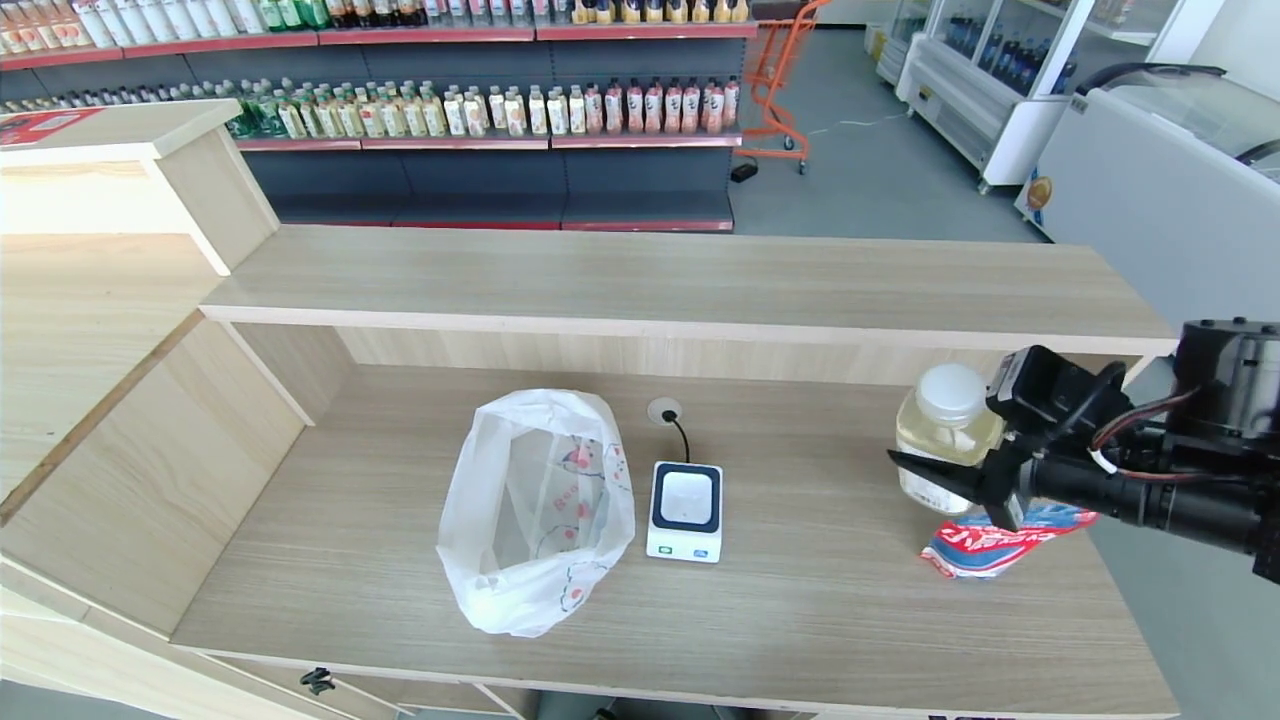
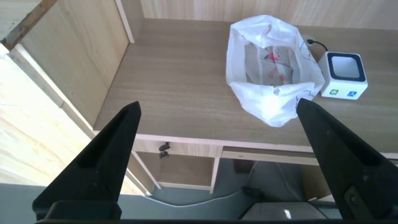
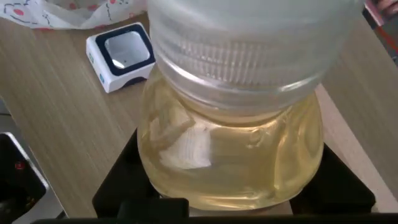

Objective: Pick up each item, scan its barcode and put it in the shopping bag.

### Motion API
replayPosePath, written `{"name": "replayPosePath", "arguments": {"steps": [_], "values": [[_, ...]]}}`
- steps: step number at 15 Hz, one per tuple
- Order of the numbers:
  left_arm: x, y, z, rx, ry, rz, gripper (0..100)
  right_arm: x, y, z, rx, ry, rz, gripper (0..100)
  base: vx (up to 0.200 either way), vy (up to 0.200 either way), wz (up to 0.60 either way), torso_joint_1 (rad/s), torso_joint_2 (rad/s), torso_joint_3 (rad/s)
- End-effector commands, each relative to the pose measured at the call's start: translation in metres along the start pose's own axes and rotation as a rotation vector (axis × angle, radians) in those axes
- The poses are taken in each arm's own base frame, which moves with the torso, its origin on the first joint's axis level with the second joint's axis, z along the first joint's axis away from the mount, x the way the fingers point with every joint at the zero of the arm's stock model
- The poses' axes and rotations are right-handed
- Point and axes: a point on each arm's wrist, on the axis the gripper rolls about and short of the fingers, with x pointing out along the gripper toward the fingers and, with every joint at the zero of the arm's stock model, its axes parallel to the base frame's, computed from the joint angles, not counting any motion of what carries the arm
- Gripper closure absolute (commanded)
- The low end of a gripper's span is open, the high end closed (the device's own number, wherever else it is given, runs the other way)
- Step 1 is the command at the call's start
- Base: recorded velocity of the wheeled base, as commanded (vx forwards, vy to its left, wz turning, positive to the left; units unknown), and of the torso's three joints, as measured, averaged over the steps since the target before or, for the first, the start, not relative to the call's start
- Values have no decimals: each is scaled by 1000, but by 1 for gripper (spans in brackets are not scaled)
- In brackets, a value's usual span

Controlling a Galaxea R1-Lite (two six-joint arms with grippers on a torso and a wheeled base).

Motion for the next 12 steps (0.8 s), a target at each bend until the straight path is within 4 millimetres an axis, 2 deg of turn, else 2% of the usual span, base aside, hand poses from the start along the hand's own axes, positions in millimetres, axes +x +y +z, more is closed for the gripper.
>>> {"name": "replayPosePath", "arguments": {"steps": [1, 2, 4, 6, 12], "values": [[0, 0, 0, 0, 0, 0, 0, -21, -6, 1, -58, 42, -88, 100, 0, 0, 0, 0, 0, 0], [0, 0, 0, 0, 0, -2, 0, -31, 3, -1, -60, 81, -106, 100, 0, 0, 0, 0, 0, 0], [0, 0, 0, 0, 0, 0, 0, -37, 15, -9, -39, 123, -90, 100, 0, 0, 0, 0, 0, 0], [0, 0, 0, 0, 0, 0, 0, -46, 8, -20, -24, 171, -135, 100, 0, 0, 0, 0, 0, 0], [0, 0, 0, 3, 0, 0, 0, -40, -5, -14, -27, 142, -160, 100, 0, 0, 0, 0, 0, 0]]}}
